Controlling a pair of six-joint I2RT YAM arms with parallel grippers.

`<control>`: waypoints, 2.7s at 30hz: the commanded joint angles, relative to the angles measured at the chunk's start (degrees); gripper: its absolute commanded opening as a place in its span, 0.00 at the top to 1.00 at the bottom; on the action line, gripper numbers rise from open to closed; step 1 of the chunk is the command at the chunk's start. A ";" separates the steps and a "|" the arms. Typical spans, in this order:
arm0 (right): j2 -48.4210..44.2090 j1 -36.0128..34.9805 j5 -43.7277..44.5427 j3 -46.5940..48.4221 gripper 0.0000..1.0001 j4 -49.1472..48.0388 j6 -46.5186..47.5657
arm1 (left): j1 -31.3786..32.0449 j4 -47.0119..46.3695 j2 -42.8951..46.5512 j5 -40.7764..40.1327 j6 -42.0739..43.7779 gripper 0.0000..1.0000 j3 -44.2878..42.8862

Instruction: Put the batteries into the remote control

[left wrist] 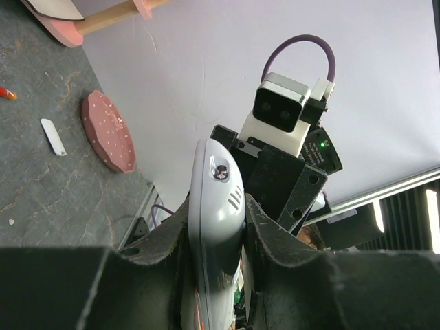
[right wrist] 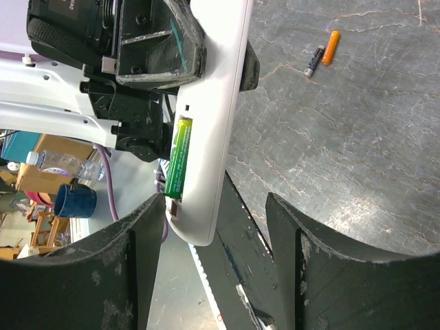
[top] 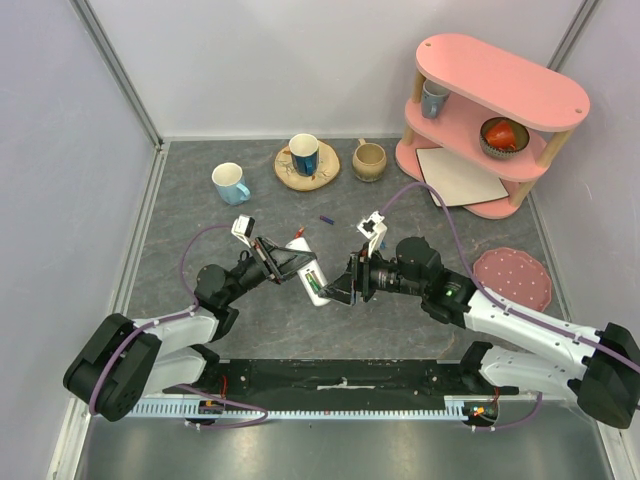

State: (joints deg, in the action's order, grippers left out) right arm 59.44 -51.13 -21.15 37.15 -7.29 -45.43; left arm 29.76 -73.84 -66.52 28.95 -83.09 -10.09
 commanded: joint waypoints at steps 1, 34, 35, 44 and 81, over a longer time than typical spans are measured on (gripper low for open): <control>1.03 0.25 -0.47 1.17 0.33 -1.32 0.52 | 0.39 -10.79 1.39 0.41 -1.55 0.98 -0.28; 6.21 1.04 -1.62 2.93 0.37 -5.28 -2.38 | 3.64 -10.53 3.24 0.41 0.21 0.98 -0.55; 6.13 1.04 -1.70 3.02 0.37 -5.28 -2.47 | 3.73 -10.62 3.24 0.41 0.21 0.98 -0.55; 5.08 1.04 -3.64 4.86 0.30 -2.04 -1.33 | 3.82 -5.72 5.17 -1.43 2.49 0.98 -0.37; 16.14 -10.92 26.33 36.51 0.52 43.15 18.80 | 3.82 26.47 9.30 -11.02 10.67 0.98 -6.70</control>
State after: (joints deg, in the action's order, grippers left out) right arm 75.07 -61.67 2.15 70.46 34.61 -27.64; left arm 33.36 -45.56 -57.49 19.29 -74.50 -14.61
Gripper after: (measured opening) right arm 0.485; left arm 0.334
